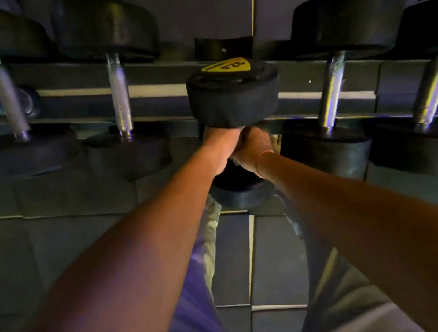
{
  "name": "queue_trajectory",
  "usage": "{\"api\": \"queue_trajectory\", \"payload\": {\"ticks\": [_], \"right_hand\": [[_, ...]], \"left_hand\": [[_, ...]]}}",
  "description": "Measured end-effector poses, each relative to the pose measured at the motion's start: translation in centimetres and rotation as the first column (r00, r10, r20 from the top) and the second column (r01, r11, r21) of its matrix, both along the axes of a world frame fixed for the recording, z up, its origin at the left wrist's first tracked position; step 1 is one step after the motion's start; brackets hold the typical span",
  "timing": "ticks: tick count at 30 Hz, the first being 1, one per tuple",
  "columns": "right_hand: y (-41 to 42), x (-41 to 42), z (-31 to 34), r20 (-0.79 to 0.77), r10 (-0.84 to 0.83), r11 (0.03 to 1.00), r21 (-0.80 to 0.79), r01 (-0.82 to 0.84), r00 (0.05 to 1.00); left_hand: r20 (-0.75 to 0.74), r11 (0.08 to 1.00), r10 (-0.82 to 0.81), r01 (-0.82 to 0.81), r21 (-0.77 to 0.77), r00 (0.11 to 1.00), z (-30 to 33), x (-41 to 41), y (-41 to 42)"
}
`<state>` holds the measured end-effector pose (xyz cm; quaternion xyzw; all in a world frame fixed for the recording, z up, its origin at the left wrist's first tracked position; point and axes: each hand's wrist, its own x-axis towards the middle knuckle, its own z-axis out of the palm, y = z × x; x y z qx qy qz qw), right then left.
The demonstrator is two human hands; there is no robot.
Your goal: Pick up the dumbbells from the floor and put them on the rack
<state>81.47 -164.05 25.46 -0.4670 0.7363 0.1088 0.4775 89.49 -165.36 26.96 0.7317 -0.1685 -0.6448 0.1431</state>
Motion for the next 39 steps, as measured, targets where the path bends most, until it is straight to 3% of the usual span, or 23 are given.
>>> {"api": "queue_trajectory", "payload": {"ticks": [6, 12, 15, 20, 35, 39], "right_hand": [[0.3, 0.8, 2.8, 0.024, 0.015, 0.996, -0.085, -0.013, 1.0], [-3.9, 2.5, 4.8, 0.071, -0.061, 0.991, -0.111, 0.069, 0.996], [-5.7, 2.6, 4.0, 0.061, -0.119, 0.988, -0.091, 0.124, 0.991], [-7.6, 2.8, 2.3, 0.066, -0.084, 0.995, -0.043, 0.087, 0.994], [-8.2, 2.5, 2.8, 0.084, 0.062, 0.998, 0.027, -0.065, 0.994], [-8.0, 2.4, 3.5, 0.047, 0.095, 0.995, 0.002, -0.095, 0.994]], "left_hand": [[0.036, 0.998, 0.053, -0.051, -0.047, 0.998, 0.6, 0.6, -0.4], [0.101, 0.986, -0.084, 0.097, -0.137, 0.991, 3.6, 2.0, -5.8], [0.055, 0.981, -0.153, 0.158, -0.114, 0.987, 4.1, 2.0, -8.6], [0.097, 0.967, -0.25, 0.254, -0.023, 0.963, 3.1, 2.0, -10.8], [0.152, 0.965, -0.261, 0.264, -0.002, 0.953, 2.7, 2.7, -10.4], [0.152, 0.927, -0.371, 0.374, 0.007, 0.916, 3.8, 3.6, -10.3]]}}
